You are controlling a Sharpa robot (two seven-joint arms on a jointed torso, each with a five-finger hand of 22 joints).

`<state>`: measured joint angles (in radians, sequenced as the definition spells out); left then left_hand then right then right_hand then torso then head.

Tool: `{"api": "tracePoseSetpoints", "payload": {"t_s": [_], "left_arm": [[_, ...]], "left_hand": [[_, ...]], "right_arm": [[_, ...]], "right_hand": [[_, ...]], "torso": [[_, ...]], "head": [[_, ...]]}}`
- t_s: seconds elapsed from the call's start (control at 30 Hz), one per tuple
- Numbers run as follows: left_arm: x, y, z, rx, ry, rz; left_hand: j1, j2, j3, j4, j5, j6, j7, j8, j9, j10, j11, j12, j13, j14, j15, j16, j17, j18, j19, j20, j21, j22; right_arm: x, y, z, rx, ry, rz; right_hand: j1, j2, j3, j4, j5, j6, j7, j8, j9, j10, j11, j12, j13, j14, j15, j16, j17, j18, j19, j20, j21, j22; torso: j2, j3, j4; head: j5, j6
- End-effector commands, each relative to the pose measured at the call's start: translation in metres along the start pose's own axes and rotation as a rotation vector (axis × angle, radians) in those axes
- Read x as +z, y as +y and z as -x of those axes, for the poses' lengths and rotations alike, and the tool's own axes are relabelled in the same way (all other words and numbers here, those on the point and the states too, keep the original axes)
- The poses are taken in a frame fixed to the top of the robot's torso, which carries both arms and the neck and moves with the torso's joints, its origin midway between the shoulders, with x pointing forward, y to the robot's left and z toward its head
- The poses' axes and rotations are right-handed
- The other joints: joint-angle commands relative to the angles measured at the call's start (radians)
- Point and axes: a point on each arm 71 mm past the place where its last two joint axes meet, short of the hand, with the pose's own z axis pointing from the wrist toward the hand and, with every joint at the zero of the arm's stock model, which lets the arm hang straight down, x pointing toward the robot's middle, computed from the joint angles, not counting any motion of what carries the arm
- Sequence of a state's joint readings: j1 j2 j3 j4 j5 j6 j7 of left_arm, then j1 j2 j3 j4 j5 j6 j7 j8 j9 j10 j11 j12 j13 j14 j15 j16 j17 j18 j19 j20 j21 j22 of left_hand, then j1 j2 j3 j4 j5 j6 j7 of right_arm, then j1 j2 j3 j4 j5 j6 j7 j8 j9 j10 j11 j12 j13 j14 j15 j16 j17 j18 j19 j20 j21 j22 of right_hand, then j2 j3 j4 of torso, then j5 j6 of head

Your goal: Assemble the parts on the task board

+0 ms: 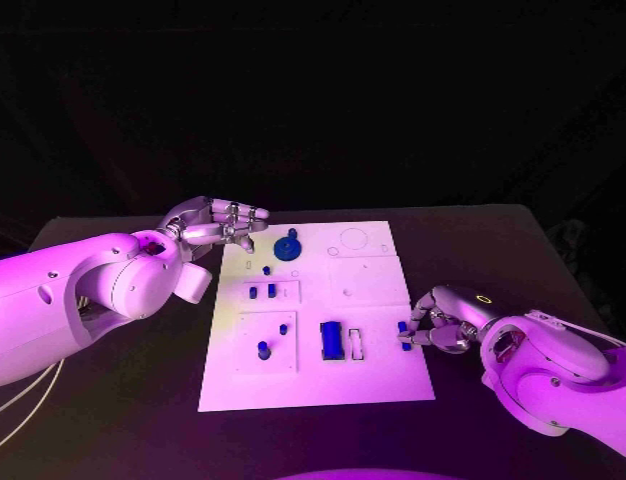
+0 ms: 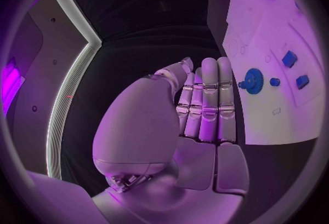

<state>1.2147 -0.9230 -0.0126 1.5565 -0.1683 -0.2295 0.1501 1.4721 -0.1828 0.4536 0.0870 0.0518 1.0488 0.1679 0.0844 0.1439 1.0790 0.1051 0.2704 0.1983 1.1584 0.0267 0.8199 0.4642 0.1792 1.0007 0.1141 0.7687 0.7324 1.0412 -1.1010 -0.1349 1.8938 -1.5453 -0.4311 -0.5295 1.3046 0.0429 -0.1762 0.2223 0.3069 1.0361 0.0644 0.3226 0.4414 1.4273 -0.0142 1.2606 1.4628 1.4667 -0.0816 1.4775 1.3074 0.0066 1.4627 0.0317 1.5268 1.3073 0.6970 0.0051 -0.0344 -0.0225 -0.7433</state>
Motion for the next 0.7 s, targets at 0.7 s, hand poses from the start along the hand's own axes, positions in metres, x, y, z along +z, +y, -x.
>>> {"api": "tracePoseSetpoints", "payload": {"t_s": [0.7], "left_arm": [[0.000, 0.000, -0.002, -0.008, 0.018, -0.003]], "left_hand": [[0.003, 0.009, -0.006, -0.002, 0.003, -0.004, 0.004, -0.003, -0.001, -0.007, -0.001, 0.005, -0.001, -0.006, 0.000, -0.006, -0.001, 0.005, 0.001, 0.003, -0.003, -0.002]], "right_arm": [[0.009, 0.007, -0.025, -0.206, 0.086, 0.008]], "right_hand": [[0.161, -0.032, 0.072, -0.084, -0.132, 0.050, -0.011, -0.038, -0.017, -0.001, -0.006, -0.012, -0.128, 0.070, 0.000, 0.000, 0.095, 0.002, 0.091, 0.000, 0.005, 0.252]], "torso": [[-0.001, -0.0016, 0.0004]], "head": [[0.002, -0.004]]}}
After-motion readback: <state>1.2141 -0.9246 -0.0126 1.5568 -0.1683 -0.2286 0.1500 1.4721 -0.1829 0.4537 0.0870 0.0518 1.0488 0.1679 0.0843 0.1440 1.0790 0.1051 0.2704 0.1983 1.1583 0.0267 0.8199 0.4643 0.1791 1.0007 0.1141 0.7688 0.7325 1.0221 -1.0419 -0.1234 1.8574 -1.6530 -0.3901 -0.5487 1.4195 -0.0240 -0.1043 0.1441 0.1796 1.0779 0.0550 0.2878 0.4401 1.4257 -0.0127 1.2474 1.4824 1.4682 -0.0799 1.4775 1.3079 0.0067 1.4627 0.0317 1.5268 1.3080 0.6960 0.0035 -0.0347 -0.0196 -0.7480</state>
